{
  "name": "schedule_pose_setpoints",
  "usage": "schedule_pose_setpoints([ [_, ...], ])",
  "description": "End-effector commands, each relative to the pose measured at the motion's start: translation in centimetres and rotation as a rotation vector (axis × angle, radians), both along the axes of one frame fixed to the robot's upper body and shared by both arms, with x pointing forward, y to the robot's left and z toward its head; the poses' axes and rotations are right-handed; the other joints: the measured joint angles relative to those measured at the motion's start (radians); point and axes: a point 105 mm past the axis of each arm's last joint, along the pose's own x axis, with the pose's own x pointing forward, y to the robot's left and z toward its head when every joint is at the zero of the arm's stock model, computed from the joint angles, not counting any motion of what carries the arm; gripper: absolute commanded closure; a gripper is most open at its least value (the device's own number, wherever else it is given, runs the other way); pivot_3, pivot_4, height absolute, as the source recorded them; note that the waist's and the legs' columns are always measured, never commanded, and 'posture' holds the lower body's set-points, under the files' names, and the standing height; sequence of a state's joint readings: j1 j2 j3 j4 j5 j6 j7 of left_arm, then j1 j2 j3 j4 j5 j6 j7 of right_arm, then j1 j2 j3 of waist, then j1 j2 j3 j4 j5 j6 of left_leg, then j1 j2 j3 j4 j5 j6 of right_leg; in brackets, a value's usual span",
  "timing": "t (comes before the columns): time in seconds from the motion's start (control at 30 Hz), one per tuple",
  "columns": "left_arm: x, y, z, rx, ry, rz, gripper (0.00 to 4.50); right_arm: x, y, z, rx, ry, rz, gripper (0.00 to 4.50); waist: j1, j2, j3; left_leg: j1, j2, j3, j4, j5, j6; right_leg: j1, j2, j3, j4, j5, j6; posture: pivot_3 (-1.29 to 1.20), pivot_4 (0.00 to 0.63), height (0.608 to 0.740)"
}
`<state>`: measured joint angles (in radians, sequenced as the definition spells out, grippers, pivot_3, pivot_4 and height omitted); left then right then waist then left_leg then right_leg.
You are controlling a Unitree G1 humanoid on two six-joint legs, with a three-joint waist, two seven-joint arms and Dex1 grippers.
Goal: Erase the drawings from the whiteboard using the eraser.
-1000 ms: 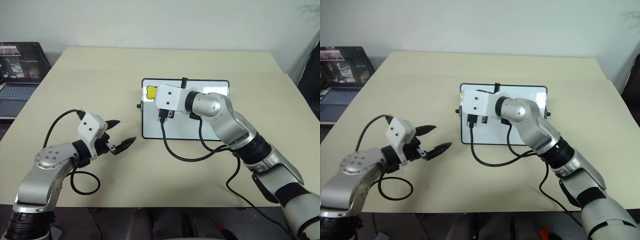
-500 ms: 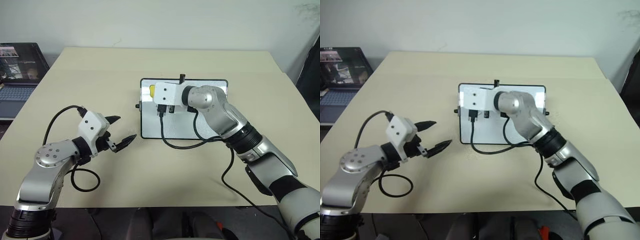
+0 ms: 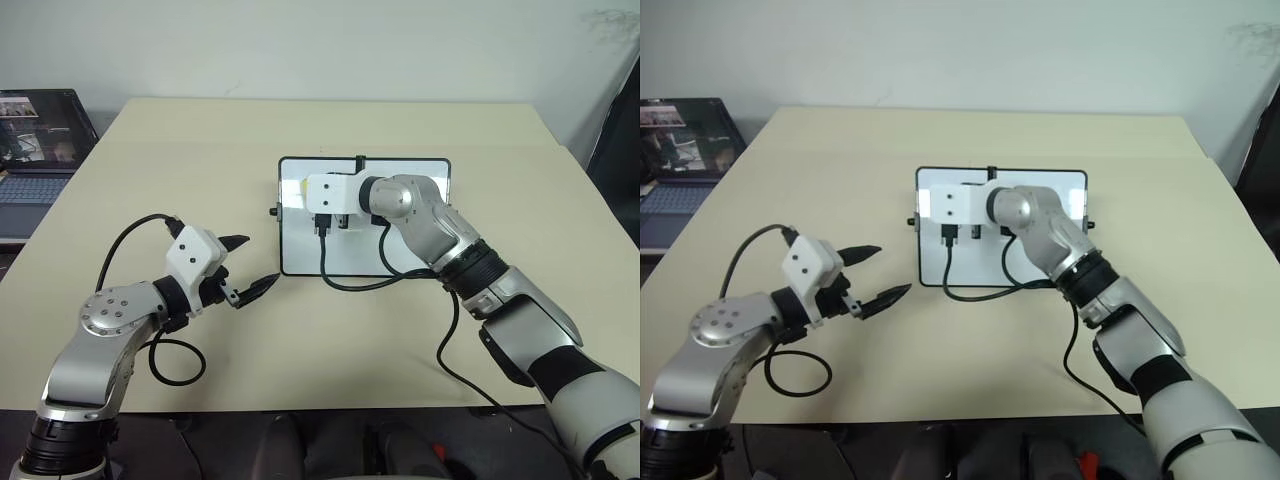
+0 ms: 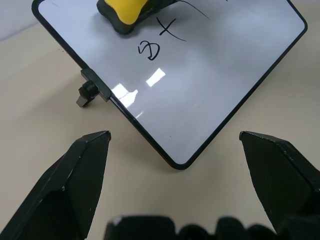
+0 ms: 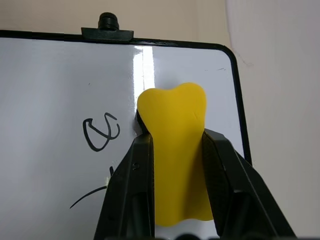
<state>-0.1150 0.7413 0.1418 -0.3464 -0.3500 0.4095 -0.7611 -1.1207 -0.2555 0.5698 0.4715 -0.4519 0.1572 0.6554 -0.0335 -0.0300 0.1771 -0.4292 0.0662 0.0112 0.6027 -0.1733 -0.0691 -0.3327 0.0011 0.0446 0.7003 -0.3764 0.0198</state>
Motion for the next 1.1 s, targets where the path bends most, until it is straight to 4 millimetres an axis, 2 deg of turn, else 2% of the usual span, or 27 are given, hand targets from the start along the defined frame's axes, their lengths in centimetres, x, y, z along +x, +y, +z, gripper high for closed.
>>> schedule_pose_setpoints([
  [0.03, -0.4, -0.8, 0.8, -0.001, -0.038, -0.034, 0.00, 0.2, -1.0, -3.3, -0.061, 0.092, -0.030, 3.51, 0.000, 0.000, 0.000, 0.000, 0.000, 0.000, 0.001, 0.000, 0.000, 0.000, 0.000, 0.000, 0.000, 0.000, 0.000, 0.00, 0.150, 0.740],
  [0.23, -0.4, -1.0, 0.6, -0.006, -0.034, -0.042, 0.00, -0.8, -1.9, -7.2, -0.133, 0.224, -0.031, 3.51, 0.000, -0.002, -0.001, 0.005, 0.000, -0.002, 0.002, 0.000, 0.000, 0.002, 0.000, 0.000, 0.000, 0.000, 0.000, 0.00, 0.150, 0.740],
  [0.37, -0.4, -1.2, 0.5, -0.008, -0.033, -0.044, 0.00, -1.1, -2.2, -7.8, -0.150, 0.241, -0.031, 3.51, 0.000, -0.002, -0.001, 0.020, 0.000, -0.003, 0.002, 0.000, 0.001, 0.017, -0.001, 0.000, -0.002, 0.000, 0.000, 0.00, 0.150, 0.740],
  [0.43, -0.3, -1.2, 0.5, -0.012, -0.034, -0.044, 0.00, -1.2, -2.0, -6.8, -0.129, 0.223, -0.021, 3.51, 0.000, -0.002, -0.001, 0.020, 0.000, -0.003, 0.002, 0.001, 0.002, 0.017, -0.001, 0.000, -0.002, 0.000, 0.000, 0.00, 0.150, 0.740],
  [0.57, 0.1, -1.0, 0.8, -0.022, -0.053, -0.023, 0.00, -2.8, -0.2, -1.3, 0.008, 0.160, 0.063, 3.51, 0.003, -0.002, -0.001, 0.019, 0.000, -0.003, 0.002, 0.002, 0.003, 0.016, -0.002, -0.001, -0.002, 0.000, -0.001, 0.00, 0.150, 0.740],
  [0.7, 0.4, -0.7, 1.0, -0.033, -0.071, 0.005, 0.00, -4.6, 0.7, 2.5, 0.093, 0.131, 0.120, 3.51, 0.004, -0.001, 0.000, 0.004, 0.001, -0.003, 0.002, 0.002, 0.003, 0.009, -0.002, -0.002, -0.001, 0.000, 0.000, 0.00, 0.150, 0.740],
  [0.77, 0.4, -0.7, 1.0, -0.033, -0.070, 0.003, 0.00, -4.1, 0.9, 3.8, 0.122, 0.080, 0.104, 3.51, 0.002, -0.001, 0.000, -0.004, 0.000, -0.003, 0.001, 0.001, 0.002, 0.001, -0.001, -0.002, -0.002, 0.000, 0.000, 0.00, 0.150, 0.740],
  [0.9, 0.4, -1.0, 1.0, -0.035, -0.067, -0.007, 0.00, -2.1, 1.4, 4.6, 0.144, 0.001, 0.053, 3.51, 0.000, -0.001, 0.000, -0.005, 0.000, 0.000, -0.002, 0.001, 0.002, -0.004, 0.000, -0.001, -0.003, 0.000, 0.000, 0.00, 0.150, 0.740],
  [1.0, 0.4, -1.1, 0.9, -0.033, -0.064, -0.014, 0.00, -0.6, 1.9, 3.8, 0.131, -0.024, 0.025, 3.51, 0.000, -0.001, 0.000, -0.005, 0.000, 0.001, -0.003, 0.001, 0.002, -0.004, -0.001, 0.000, -0.004, 0.000, -0.001, 0.00, 0.150, 0.740],
  [1.1, 0.4, -1.1, 0.9, -0.032, -0.063, -0.015, 0.00, -0.1, 1.9, 2.5, 0.106, -0.008, 0.019, 3.51, 0.000, -0.001, 0.000, -0.005, 0.000, 0.001, -0.003, 0.001, 0.002, -0.004, -0.001, 0.000, -0.004, 0.000, -0.001, 0.00, 0.150, 0.740],
])
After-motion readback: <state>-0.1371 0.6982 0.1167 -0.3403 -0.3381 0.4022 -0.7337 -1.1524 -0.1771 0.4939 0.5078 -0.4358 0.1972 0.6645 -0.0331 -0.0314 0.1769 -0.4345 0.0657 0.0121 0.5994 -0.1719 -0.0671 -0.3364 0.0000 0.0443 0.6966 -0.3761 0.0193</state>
